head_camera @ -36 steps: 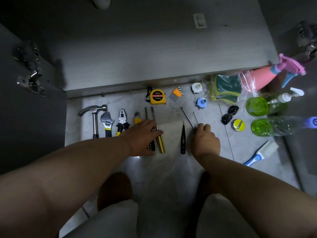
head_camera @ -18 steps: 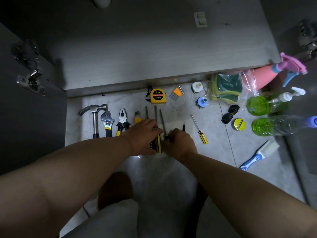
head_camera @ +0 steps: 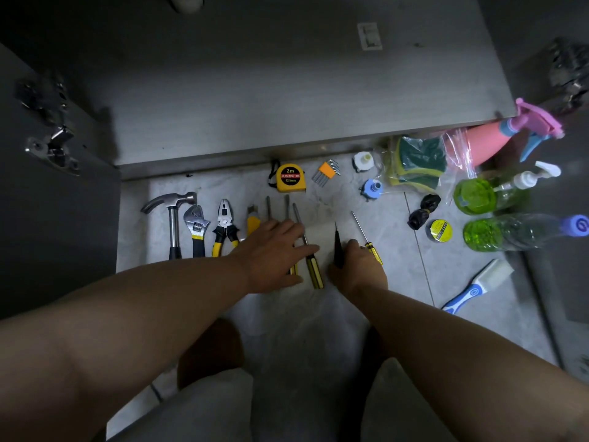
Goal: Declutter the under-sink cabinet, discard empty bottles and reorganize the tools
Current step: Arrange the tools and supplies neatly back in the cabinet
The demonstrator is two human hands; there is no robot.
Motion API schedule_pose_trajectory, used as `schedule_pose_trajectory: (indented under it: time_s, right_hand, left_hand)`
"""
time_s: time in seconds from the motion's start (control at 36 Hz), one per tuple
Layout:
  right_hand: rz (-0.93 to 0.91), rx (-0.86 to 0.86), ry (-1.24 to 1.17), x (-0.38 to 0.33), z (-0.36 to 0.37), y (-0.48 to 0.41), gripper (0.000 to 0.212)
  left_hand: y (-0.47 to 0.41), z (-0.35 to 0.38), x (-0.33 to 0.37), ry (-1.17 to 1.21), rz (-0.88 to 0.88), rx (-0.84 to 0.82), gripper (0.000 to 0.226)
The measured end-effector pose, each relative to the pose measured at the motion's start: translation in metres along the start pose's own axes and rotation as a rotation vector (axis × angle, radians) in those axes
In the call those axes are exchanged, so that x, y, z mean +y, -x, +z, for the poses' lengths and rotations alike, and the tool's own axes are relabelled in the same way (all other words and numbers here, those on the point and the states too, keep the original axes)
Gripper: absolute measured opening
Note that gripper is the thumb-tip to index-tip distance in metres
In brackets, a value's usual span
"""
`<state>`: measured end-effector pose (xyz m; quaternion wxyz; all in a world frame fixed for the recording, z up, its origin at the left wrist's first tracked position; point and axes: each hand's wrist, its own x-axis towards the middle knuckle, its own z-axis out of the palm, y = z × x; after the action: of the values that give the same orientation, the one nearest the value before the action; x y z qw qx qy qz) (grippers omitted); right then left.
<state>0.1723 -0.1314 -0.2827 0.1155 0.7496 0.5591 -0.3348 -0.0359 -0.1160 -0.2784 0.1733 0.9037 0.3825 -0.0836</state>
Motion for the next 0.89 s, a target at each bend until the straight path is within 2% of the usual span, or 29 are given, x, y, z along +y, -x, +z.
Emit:
schedule_pose_trajectory:
  time_s: [0.17, 0.28, 0.42, 0.56, 0.67, 0.72, 0.78, 0.83, 0.89]
  right_hand:
    - [-0.025, 0.114, 0.059, -0.013, 0.002, -0.004, 0.025]
    - [0.011, 0.107, 0.1, -0.004, -0.006, -0.01, 0.025]
    - [-0.036, 0.129, 0.053, 0.016, -0.011, -0.012, 0.03]
    - [-0.004, 0.318, -0.007, 0.024, -0.014, -0.014, 0.033]
    - [0.143, 0.148, -0.019, 0.026, -0.017, -0.022, 0.049]
    - [0.175, 0.127, -0.025, 0.028, -0.019, -0.026, 0.042]
    - [0.156, 0.191, -0.066, 0.026, -0.02, -0.026, 0.032]
    - [0.068, 0.263, -0.136, 0.02, -0.021, -0.023, 0.023]
    - [-0.061, 0.246, -0.177, 0.009, -0.02, -0.019, 0.015]
  left_hand:
    - [-0.008, 0.006, 0.023, -0.056, -0.006, -0.077, 0.066]
    - [-0.012, 0.007, 0.032, -0.092, -0.057, -0.105, 0.065]
    - [-0.022, 0.008, 0.04, -0.147, -0.084, -0.159, 0.079]
    - [-0.026, 0.01, 0.046, -0.154, -0.12, -0.197, 0.094]
    - [-0.028, 0.011, 0.046, -0.133, -0.153, -0.204, 0.082]
    - [-0.031, 0.01, 0.046, -0.121, -0.182, -0.206, 0.077]
    - [-0.033, 0.01, 0.046, -0.097, -0.208, -0.197, 0.073]
    - [-0.034, 0.01, 0.044, -0.083, -0.21, -0.182, 0.074]
    - [-0.033, 0.009, 0.042, -0.066, -0.201, -0.157, 0.079]
